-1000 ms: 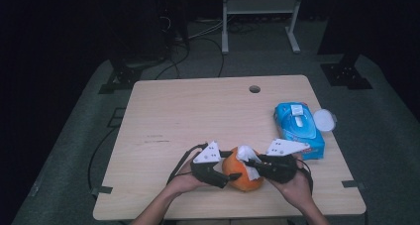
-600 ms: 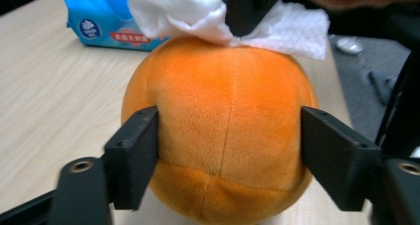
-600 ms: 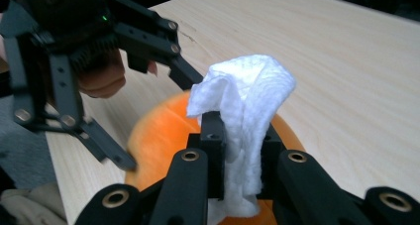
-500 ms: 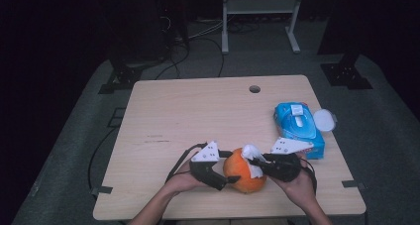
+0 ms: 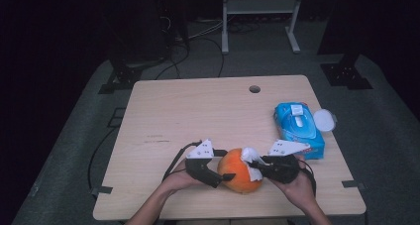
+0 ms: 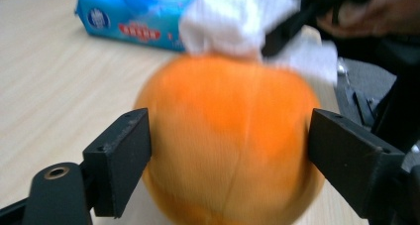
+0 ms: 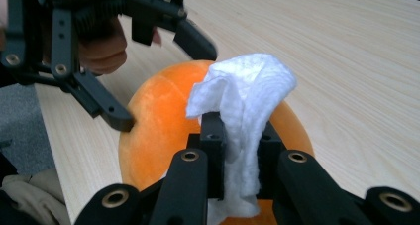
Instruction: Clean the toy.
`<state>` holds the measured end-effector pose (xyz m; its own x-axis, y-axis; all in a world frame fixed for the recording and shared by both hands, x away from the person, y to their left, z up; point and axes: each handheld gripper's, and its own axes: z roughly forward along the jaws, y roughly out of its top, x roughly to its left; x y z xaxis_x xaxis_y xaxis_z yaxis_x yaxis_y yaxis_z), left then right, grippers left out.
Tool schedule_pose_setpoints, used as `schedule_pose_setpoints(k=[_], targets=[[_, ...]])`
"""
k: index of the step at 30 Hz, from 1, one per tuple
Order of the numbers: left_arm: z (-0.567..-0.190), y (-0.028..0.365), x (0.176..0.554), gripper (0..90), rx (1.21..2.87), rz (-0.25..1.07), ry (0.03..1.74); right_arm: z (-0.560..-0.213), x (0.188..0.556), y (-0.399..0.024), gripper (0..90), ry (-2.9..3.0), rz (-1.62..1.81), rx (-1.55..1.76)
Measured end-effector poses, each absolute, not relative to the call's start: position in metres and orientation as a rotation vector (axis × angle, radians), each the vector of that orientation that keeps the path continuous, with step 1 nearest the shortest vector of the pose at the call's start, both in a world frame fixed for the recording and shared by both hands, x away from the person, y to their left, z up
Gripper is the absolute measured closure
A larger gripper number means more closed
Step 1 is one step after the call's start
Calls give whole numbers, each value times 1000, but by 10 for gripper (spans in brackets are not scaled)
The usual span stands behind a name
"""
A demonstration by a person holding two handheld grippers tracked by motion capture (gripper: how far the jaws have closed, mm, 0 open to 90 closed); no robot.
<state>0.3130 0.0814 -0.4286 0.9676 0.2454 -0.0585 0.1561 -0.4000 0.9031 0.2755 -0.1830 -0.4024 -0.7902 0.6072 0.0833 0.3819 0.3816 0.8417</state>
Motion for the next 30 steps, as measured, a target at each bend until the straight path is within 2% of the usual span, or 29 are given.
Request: schedule_pose_setpoints(k=[8, 12, 15, 18, 20, 24, 27, 30], targets=[[-436, 79, 311, 226, 2077, 152, 267, -405, 273, -172, 791, 2429, 1344, 826], [-440, 87, 315, 226, 2079, 130, 293, -406, 274, -177, 792, 2418, 1274, 829], [-436, 87, 316, 166, 2056, 120, 287, -411, 277, -180, 792, 2422, 1313, 869], [-429, 82, 313, 158, 2011, 142, 270, -410, 276, -176, 792, 2416, 1305, 858], [-433, 78, 310, 203, 2033, 171, 231, -407, 273, -169, 790, 2407, 1338, 824], [-437, 86, 315, 243, 2066, 166, 269, -408, 273, -168, 791, 2419, 1326, 822], [-439, 91, 317, 241, 2063, 153, 292, -411, 276, -173, 790, 2419, 1317, 851], [-429, 85, 313, 175, 2021, 152, 276, -411, 276, -176, 790, 2412, 1318, 864]])
